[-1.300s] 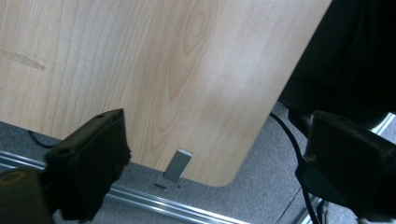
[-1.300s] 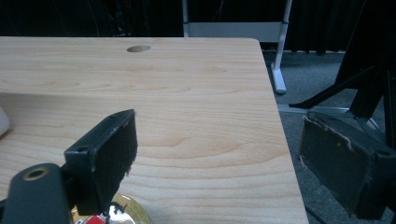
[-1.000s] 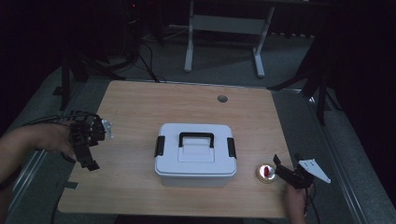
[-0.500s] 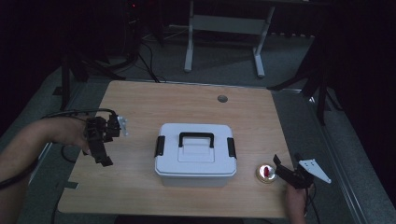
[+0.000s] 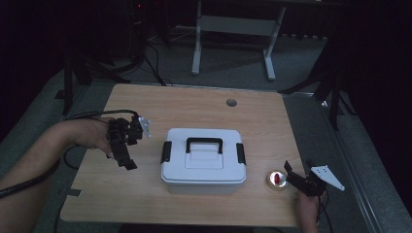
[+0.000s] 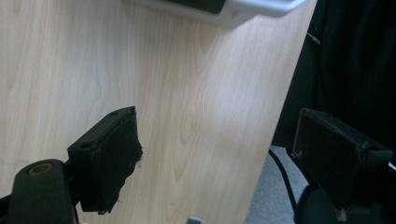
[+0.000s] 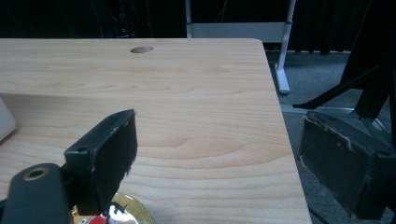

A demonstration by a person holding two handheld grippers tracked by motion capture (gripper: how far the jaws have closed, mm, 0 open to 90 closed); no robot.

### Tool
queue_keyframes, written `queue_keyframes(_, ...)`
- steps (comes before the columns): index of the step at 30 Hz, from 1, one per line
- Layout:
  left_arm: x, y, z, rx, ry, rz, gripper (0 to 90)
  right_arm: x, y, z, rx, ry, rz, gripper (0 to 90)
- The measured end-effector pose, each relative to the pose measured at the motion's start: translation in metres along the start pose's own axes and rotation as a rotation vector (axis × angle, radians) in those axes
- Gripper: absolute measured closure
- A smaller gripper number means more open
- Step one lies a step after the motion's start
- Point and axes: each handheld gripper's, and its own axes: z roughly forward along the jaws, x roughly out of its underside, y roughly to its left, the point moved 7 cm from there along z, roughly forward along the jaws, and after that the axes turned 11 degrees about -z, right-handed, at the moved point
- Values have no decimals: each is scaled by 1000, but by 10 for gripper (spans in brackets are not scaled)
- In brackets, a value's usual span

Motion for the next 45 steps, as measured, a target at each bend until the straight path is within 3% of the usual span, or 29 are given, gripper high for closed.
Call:
queue_keyframes(2,-6,-3,0,19,-22,5,137,0,0,0,-2,1,0,114)
queue_keyframes(9,-22,-6,2,22,-33,30,138,0,0,0,-5,0,0,114)
queue_keyframes(13,-31,-7,2,24,-25,48,144,0,0,0,-7,0,2,114)
queue_keyframes(18,-47,-9,5,5,-1,100,147,0,0,0,-9,-1,3,114)
queue_keyframes(27,-77,-10,11,0,29,142,147,0,0,-1,-13,-8,8,114)
queue_keyframes(31,-91,-13,13,3,25,184,147,0,0,-1,-19,-12,12,114)
queue_keyframes(45,-127,-11,20,5,42,215,216,-1,0,-2,-34,-20,27,114)
